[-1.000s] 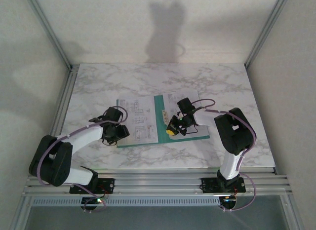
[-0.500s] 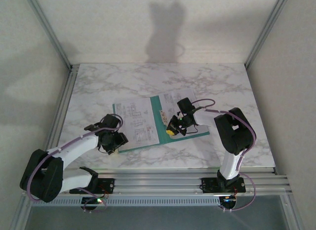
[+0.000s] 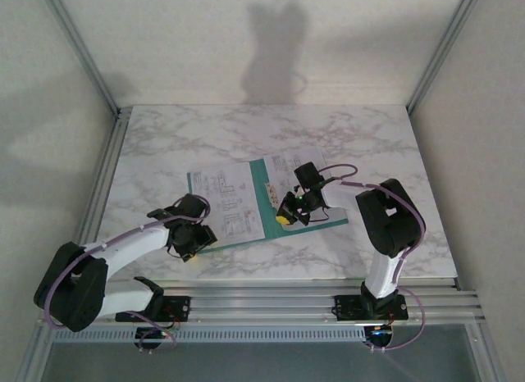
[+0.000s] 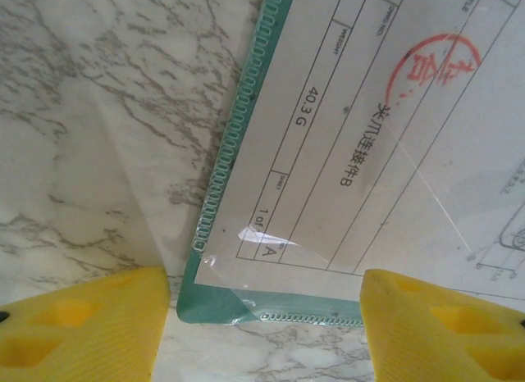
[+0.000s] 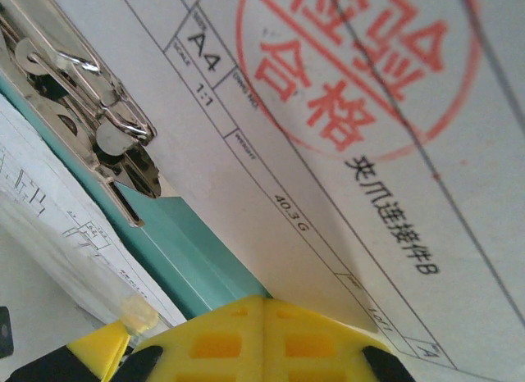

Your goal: Put the files into the folder

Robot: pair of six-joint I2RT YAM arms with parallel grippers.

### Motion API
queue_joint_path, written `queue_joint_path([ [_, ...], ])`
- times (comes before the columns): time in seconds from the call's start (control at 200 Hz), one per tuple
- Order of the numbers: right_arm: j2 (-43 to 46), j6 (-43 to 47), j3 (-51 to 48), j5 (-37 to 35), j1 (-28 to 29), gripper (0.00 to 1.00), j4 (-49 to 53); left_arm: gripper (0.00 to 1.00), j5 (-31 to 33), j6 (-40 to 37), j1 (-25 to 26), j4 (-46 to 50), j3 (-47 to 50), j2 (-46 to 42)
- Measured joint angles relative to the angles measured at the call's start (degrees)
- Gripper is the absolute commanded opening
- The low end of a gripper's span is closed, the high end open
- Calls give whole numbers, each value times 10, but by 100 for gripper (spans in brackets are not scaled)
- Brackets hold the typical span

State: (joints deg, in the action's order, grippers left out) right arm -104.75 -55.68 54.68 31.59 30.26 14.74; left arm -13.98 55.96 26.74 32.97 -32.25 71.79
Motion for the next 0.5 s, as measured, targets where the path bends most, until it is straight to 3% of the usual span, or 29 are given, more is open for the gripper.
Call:
queue_joint_path([
  [0.496, 0, 0, 0, -1, -1, 0, -2, 59, 2, 20, 6, -11, -1, -19],
])
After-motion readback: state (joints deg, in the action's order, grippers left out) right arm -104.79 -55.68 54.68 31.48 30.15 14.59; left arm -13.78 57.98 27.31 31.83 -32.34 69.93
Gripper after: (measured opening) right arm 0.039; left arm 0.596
